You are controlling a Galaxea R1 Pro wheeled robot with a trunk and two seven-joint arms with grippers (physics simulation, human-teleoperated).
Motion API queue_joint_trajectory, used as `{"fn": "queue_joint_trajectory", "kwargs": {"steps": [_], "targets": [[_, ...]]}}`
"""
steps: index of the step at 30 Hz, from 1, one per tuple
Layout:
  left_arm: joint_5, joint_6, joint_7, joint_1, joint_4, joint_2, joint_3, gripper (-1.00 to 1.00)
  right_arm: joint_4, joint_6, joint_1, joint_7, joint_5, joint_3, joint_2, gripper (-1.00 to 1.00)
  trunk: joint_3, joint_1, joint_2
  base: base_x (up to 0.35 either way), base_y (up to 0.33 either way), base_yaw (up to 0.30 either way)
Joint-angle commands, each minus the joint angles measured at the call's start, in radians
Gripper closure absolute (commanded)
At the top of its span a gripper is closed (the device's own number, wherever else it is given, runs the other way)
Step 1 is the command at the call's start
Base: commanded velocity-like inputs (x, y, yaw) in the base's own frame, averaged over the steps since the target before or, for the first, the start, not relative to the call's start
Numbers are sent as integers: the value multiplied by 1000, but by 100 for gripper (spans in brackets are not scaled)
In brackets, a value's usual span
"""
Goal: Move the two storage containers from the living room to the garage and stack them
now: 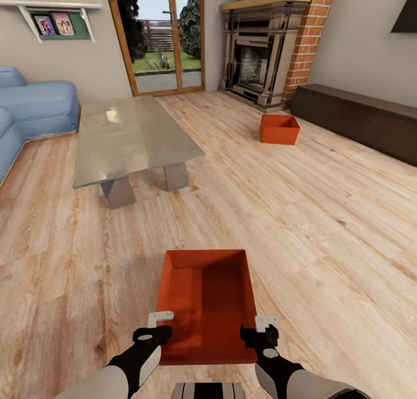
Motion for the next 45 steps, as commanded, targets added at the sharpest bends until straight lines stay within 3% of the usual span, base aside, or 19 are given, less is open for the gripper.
{"fn": "queue_joint_trajectory", "kwargs": {"steps": [1,11,12,32,45], "targets": [[11,3,6,0,-1,0,-9,-100,1,-4,-1,-2,-10,9,0,-100,-1,0,0,0,0,0],[11,-7,6,0,-1,1,-10,-100,1,-4,-1,-3,-10,9,2,-100,-1,0,0,0,0,0],[11,-7,6,0,1,1,-10,100,1,-4,-1,-3,-10,9,2,100,-1,0,0,0,0,0],[11,-8,5,0,1,0,-10,100,1,-4,-1,-2,-10,9,0,100,-1,0,0,0,0,0],[11,-4,6,0,2,1,-9,100,1,-4,-1,-2,-10,9,0,100,40,-50,91,0,0,0]]}}
